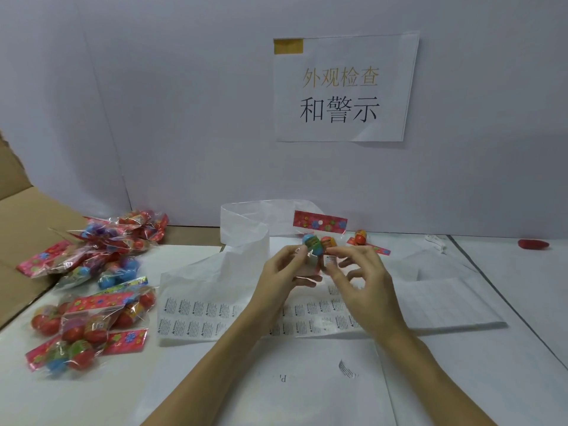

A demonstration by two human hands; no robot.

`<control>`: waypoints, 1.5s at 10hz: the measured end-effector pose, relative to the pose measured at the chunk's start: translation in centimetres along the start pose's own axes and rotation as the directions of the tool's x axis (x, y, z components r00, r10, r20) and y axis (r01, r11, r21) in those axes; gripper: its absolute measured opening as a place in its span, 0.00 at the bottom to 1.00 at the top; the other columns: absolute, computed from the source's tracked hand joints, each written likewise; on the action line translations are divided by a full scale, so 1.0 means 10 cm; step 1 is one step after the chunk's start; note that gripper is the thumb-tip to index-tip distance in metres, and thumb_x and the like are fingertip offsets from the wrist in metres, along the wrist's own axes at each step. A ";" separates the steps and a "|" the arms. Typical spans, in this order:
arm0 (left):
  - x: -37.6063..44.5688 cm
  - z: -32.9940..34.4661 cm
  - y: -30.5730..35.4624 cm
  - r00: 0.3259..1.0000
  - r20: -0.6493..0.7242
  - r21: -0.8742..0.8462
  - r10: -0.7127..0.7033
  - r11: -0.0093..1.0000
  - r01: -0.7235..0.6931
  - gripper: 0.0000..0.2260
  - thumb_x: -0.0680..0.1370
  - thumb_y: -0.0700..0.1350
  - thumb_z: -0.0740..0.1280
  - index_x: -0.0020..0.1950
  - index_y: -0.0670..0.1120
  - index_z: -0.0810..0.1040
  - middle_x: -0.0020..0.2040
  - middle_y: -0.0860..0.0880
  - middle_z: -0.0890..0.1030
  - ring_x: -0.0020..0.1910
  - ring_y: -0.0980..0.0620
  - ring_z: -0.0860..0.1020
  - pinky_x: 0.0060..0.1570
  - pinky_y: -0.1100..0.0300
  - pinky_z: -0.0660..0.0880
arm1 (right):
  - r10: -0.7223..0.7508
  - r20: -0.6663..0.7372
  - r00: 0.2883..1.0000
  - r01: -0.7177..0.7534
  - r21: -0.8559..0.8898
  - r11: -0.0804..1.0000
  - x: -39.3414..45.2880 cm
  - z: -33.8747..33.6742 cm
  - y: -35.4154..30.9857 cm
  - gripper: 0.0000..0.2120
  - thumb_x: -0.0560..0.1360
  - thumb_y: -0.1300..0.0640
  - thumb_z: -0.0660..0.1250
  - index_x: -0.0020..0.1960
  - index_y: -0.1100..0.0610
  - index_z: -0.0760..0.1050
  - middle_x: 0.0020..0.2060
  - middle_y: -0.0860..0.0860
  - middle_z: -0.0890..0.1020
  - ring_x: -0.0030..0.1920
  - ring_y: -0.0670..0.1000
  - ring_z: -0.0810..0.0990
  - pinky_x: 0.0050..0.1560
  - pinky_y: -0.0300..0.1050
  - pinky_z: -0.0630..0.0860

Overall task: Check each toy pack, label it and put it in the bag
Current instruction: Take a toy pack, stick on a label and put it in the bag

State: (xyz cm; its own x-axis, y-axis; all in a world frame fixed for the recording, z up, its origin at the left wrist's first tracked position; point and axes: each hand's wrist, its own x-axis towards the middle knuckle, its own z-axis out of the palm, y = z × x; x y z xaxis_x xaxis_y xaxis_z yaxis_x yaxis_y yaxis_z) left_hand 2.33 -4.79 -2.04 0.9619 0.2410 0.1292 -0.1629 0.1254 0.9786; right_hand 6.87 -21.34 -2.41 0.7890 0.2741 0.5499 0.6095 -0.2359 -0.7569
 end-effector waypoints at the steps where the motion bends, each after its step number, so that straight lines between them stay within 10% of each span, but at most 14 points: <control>1: -0.01 -0.01 0.06 0.999 0.039 -0.001 -0.017 1.000 0.017 0.25 0.85 0.62 0.56 0.65 0.47 0.83 0.57 0.44 0.86 0.55 0.45 0.84 0.55 0.52 0.81 | 0.113 0.111 0.987 -0.122 0.073 0.990 0.00 0.01 0.01 0.25 0.73 0.38 0.71 0.67 0.44 0.74 0.58 0.38 0.79 0.57 0.38 0.79 0.50 0.27 0.77; 3: -0.05 0.05 0.02 0.987 0.015 0.273 0.158 0.949 -0.156 0.17 0.80 0.57 0.65 0.53 0.48 0.88 0.53 0.48 0.79 0.50 0.51 0.79 0.48 0.66 0.77 | 0.357 0.228 0.906 -0.422 0.564 0.710 0.07 -0.03 0.14 0.18 0.79 0.50 0.70 0.65 0.56 0.76 0.52 0.56 0.88 0.53 0.55 0.88 0.50 0.44 0.85; 6: -0.07 0.00 0.00 0.972 0.134 0.211 0.191 0.953 -0.216 0.12 0.82 0.50 0.67 0.60 0.49 0.87 0.63 0.51 0.83 0.60 0.48 0.84 0.57 0.59 0.82 | 0.571 0.265 0.777 -0.615 0.511 0.600 0.08 -0.23 0.05 0.23 0.76 0.42 0.71 0.60 0.60 0.83 0.51 0.57 0.88 0.52 0.57 0.88 0.51 0.48 0.84; 7: -0.05 -0.02 -0.03 0.961 0.216 0.166 0.173 0.963 -0.211 0.15 0.83 0.52 0.62 0.65 0.53 0.84 0.68 0.51 0.82 0.63 0.50 0.83 0.58 0.59 0.81 | 0.638 0.305 0.707 -0.574 0.775 0.266 0.17 -0.61 0.09 0.17 0.79 0.53 0.72 0.56 0.68 0.83 0.54 0.64 0.86 0.52 0.59 0.86 0.47 0.46 0.84; 8: 0.03 -0.13 -0.06 0.977 0.111 0.152 0.184 0.968 -0.200 0.17 0.82 0.54 0.61 0.63 0.50 0.84 0.64 0.48 0.84 0.60 0.47 0.84 0.49 0.53 0.85 | 0.545 0.140 0.826 -0.057 0.984 -0.166 0.21 -1.22 0.18 0.20 0.78 0.52 0.72 0.62 0.67 0.79 0.58 0.63 0.84 0.52 0.58 0.85 0.44 0.45 0.85; 9: 0.27 -0.08 -0.12 0.969 0.083 0.333 0.235 0.910 -0.249 0.19 0.81 0.55 0.61 0.61 0.45 0.83 0.59 0.44 0.85 0.57 0.45 0.85 0.41 0.52 0.86 | 0.417 -0.143 0.898 0.310 0.878 -0.365 0.11 -1.66 0.30 0.33 0.76 0.41 0.71 0.73 0.60 0.73 0.70 0.62 0.77 0.65 0.61 0.81 0.59 0.54 0.82; 10: -0.22 1.57 0.82 0.600 0.191 -0.362 0.777 0.624 -0.693 0.17 0.88 0.37 0.54 0.72 0.53 0.72 0.66 0.83 0.66 0.72 0.80 0.56 0.79 0.67 0.50 | 0.389 -0.086 0.917 0.230 0.912 -0.339 0.08 -1.65 0.38 0.34 0.78 0.39 0.68 0.74 0.62 0.72 0.67 0.60 0.79 0.63 0.59 0.82 0.55 0.52 0.83; 11: -0.01 2.44 -0.12 0.987 -0.013 -0.859 0.160 0.504 -0.093 0.12 0.81 0.36 0.59 0.43 0.43 0.80 0.50 0.57 0.85 0.66 0.56 0.79 0.81 0.50 0.55 | 0.456 0.072 0.887 -0.024 0.994 -0.109 0.20 -1.35 0.29 0.23 0.81 0.45 0.66 0.67 0.62 0.79 0.49 0.57 0.84 0.43 0.52 0.83 0.38 0.42 0.81; 12: 0.09 1.01 -0.34 0.968 -0.215 -0.371 0.127 0.907 -0.202 0.12 0.87 0.37 0.56 0.56 0.31 0.76 0.53 0.52 0.78 0.65 0.44 0.76 0.76 0.51 0.65 | 0.471 0.184 0.863 -0.406 0.807 0.428 0.27 -0.85 0.16 0.18 0.83 0.46 0.65 0.59 0.60 0.82 0.40 0.55 0.84 0.35 0.52 0.81 0.33 0.40 0.76; 13: 0.19 -0.17 -0.22 0.873 -0.020 0.703 0.486 0.628 -0.334 0.11 0.85 0.47 0.64 0.48 0.51 0.84 0.48 0.56 0.82 0.46 0.55 0.81 0.42 0.64 0.78 | 0.338 0.338 0.878 -0.447 0.330 0.832 0.20 -0.32 0.10 0.14 0.86 0.51 0.62 0.54 0.59 0.83 0.37 0.51 0.85 0.33 0.52 0.83 0.32 0.40 0.76; 15: -0.03 -0.24 0.01 0.756 -0.002 0.907 0.654 0.320 -0.274 0.06 0.81 0.37 0.70 0.56 0.43 0.83 0.53 0.46 0.79 0.50 0.50 0.77 0.48 0.60 0.78 | 0.284 0.490 0.824 -0.201 -0.215 0.956 0.25 0.22 0.08 0.14 0.85 0.47 0.61 0.47 0.47 0.82 0.32 0.47 0.85 0.32 0.51 0.85 0.36 0.38 0.81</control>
State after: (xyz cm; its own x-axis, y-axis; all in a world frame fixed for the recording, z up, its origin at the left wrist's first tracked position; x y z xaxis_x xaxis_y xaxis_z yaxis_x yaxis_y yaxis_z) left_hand 1.54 -2.55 -2.34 0.6204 0.2665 0.7377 -0.1162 -0.8989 0.4224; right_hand 9.18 -18.76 -2.42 0.7853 0.6156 0.0656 0.4404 -0.4809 -0.7582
